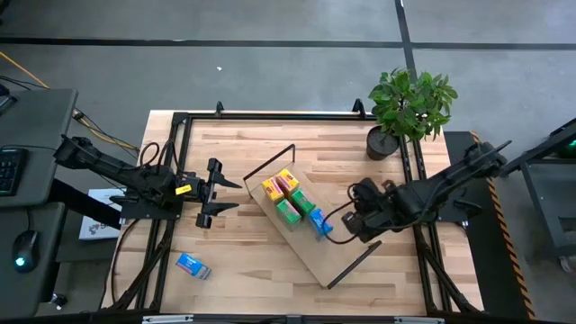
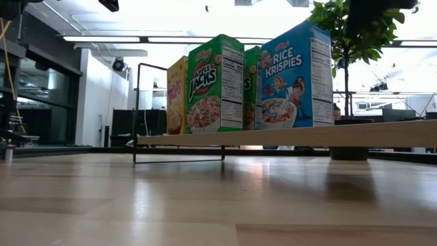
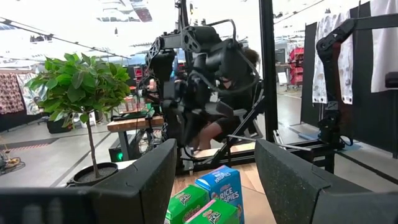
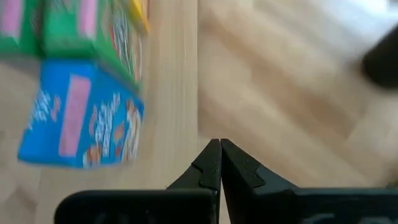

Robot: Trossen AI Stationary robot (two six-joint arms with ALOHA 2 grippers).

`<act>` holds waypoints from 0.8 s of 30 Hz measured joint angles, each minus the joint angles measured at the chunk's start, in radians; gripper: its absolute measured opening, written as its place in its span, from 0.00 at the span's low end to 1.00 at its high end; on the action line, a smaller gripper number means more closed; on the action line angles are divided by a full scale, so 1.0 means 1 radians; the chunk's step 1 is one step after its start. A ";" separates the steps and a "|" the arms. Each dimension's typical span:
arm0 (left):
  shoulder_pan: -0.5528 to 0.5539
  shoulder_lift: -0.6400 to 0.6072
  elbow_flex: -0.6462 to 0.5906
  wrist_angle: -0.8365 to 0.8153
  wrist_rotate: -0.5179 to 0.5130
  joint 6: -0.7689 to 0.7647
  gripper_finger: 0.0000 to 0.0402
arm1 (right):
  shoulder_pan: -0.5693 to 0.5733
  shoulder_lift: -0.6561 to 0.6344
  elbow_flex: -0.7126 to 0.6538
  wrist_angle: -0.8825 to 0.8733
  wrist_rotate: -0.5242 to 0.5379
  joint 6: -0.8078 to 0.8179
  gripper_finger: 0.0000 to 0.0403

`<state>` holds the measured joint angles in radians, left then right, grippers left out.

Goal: Stack cereal on shelf
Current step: Put the blue cereal box aligned with the other blue cereal box on the shelf

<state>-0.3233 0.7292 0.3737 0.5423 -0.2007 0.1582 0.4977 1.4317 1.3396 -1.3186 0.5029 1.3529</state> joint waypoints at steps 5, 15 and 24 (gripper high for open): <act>0.000 0.000 0.000 0.000 0.000 0.000 0.52 | 0.024 -0.003 -0.029 0.174 0.246 -0.157 0.00; 0.000 0.000 0.000 -0.001 0.000 0.001 0.52 | -0.072 -0.027 -0.288 1.143 0.201 -0.981 0.00; 0.000 0.000 0.000 -0.034 0.097 0.001 0.52 | -0.131 -0.085 -0.612 2.113 -0.222 -1.515 0.00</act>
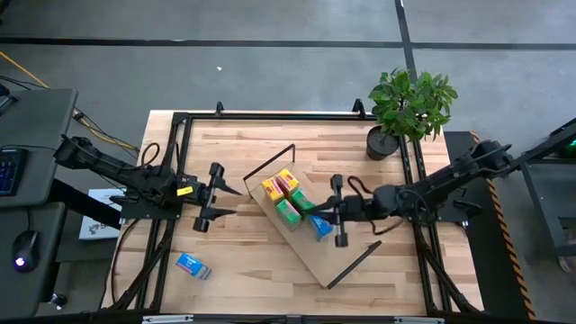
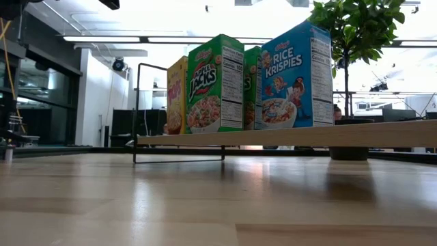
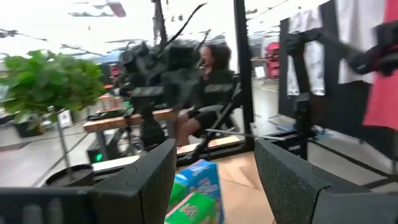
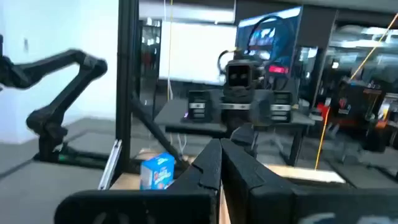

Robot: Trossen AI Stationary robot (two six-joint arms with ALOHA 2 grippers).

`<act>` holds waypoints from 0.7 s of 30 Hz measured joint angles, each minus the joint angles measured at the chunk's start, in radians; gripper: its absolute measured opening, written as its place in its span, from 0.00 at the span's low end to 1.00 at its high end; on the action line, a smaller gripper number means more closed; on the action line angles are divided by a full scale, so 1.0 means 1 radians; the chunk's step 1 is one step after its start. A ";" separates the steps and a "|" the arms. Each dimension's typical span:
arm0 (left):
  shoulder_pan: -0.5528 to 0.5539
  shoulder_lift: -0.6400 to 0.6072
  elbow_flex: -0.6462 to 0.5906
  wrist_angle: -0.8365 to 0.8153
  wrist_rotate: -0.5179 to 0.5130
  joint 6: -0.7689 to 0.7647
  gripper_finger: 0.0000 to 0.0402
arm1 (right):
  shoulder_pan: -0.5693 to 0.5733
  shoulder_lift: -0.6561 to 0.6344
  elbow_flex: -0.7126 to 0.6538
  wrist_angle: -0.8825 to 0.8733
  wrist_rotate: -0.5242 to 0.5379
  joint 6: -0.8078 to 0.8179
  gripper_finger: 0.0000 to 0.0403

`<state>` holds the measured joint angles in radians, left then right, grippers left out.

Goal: Stack cereal on shelf
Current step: Put the blue cereal box aligned with the other blue cereal box on the shelf

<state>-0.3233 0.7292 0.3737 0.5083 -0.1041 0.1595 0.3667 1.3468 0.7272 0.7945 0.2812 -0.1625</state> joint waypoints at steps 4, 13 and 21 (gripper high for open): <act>0.000 0.000 0.000 0.054 0.018 -0.088 0.52 | -0.027 0.000 -0.112 0.163 0.001 0.016 0.00; -0.071 0.054 0.218 -0.298 0.137 -0.264 0.52 | -0.035 0.000 -0.119 0.223 -0.003 0.005 0.00; -0.341 0.297 0.511 -0.792 0.022 -0.225 0.55 | -0.040 0.000 -0.119 0.189 0.003 0.002 0.00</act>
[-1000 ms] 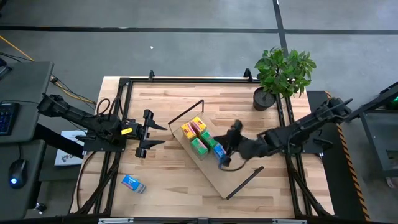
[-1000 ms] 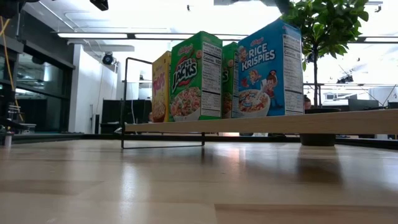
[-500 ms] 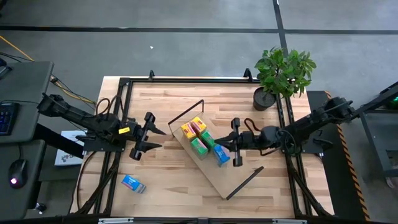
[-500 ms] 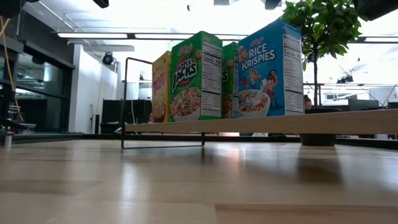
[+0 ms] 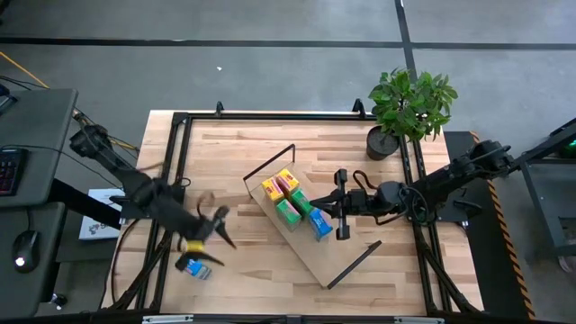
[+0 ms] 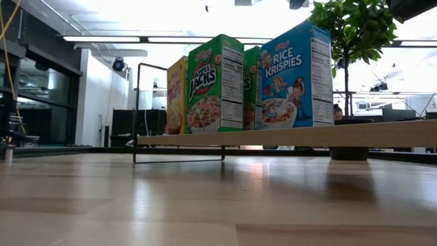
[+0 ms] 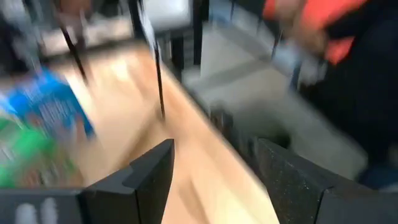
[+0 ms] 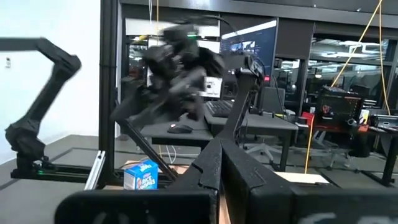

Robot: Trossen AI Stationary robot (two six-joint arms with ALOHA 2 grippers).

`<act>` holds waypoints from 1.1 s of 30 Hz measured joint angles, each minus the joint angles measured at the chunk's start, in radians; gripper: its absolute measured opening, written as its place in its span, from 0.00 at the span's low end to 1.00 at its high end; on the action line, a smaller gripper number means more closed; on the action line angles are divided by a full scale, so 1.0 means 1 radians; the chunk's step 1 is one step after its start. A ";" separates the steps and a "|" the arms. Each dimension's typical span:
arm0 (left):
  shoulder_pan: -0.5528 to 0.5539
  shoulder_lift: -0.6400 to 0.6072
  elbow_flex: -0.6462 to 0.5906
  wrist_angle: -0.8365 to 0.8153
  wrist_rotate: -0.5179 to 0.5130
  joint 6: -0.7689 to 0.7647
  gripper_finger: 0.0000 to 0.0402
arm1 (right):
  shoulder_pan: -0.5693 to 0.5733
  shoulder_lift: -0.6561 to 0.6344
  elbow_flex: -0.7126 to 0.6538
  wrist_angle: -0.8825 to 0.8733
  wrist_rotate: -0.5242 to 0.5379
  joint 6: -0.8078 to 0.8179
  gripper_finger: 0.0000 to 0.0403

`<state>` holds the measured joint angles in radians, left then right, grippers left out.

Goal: Stack cereal on shelf
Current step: Put the blue cereal box aligned with the other blue cereal box on the shelf

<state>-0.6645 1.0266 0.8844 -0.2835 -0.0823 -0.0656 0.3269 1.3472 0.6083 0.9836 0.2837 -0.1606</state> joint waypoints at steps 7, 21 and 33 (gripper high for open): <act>-0.152 0.210 0.189 -0.473 -0.091 -0.275 0.61 | 0.000 0.000 0.000 -0.017 0.004 0.002 0.00; -0.325 0.471 0.392 -0.822 -0.017 -0.376 0.60 | 0.000 0.000 0.000 -0.045 0.004 0.003 0.00; -0.366 0.504 0.392 -0.893 -0.040 -0.432 0.60 | 0.000 0.001 0.000 -0.060 0.005 0.003 0.00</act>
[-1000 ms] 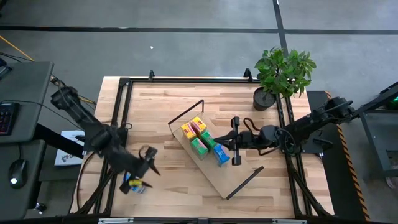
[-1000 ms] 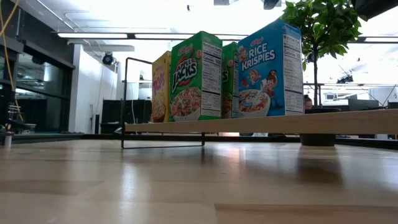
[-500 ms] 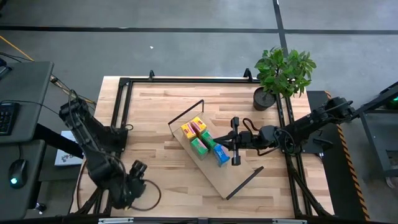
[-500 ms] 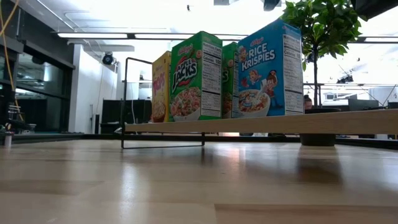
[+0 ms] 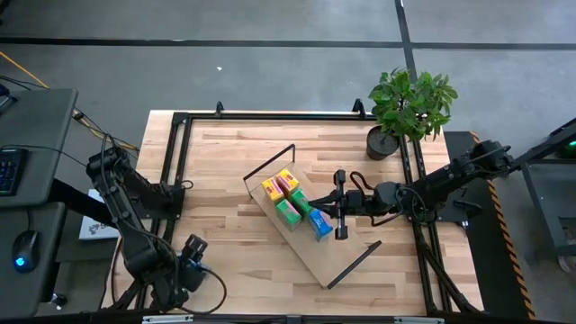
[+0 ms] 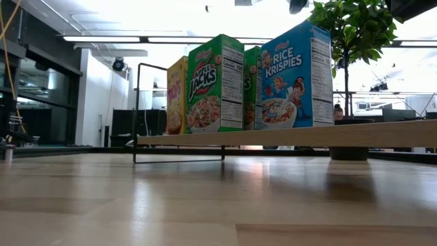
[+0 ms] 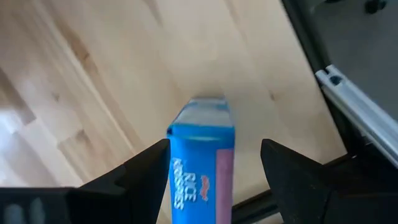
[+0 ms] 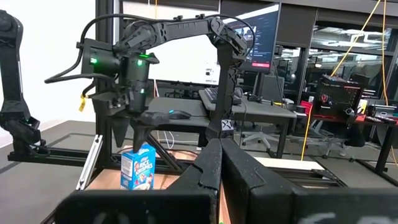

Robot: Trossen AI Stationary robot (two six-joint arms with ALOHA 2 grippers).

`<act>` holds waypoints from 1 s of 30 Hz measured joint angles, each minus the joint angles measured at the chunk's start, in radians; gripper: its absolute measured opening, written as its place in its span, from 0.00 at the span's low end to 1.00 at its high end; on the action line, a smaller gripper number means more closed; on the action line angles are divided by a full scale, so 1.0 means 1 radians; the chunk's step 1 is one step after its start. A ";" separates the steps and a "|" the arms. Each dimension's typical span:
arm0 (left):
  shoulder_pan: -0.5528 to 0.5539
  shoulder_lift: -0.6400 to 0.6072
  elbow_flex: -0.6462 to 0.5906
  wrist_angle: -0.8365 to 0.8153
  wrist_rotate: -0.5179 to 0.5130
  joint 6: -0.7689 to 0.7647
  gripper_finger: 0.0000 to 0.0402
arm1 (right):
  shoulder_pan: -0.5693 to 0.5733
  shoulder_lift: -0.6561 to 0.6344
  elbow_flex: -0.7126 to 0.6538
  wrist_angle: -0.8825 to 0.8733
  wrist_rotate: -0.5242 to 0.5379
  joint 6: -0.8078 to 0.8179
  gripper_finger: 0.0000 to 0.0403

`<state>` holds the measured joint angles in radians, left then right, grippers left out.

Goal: Stack cereal on shelf
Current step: Put the blue cereal box aligned with the other blue cereal box on the shelf

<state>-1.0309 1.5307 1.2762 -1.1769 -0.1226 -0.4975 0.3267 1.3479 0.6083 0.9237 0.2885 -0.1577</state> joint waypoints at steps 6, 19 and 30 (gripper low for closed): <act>-0.005 0.000 -0.003 -0.033 -0.001 -0.033 0.60 | 0.000 0.000 0.000 0.000 0.000 0.000 0.00; -0.005 0.000 -0.072 -0.020 0.023 -0.075 0.60 | 0.000 0.000 0.000 -0.007 0.000 0.000 0.00; -0.005 0.052 -0.072 -0.002 0.033 -0.076 0.60 | 0.000 0.000 0.000 -0.019 0.001 0.020 0.00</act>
<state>-1.0357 1.5829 1.2037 -1.1790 -0.0894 -0.5735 0.3267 1.3479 0.6083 0.9050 0.2893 -0.1375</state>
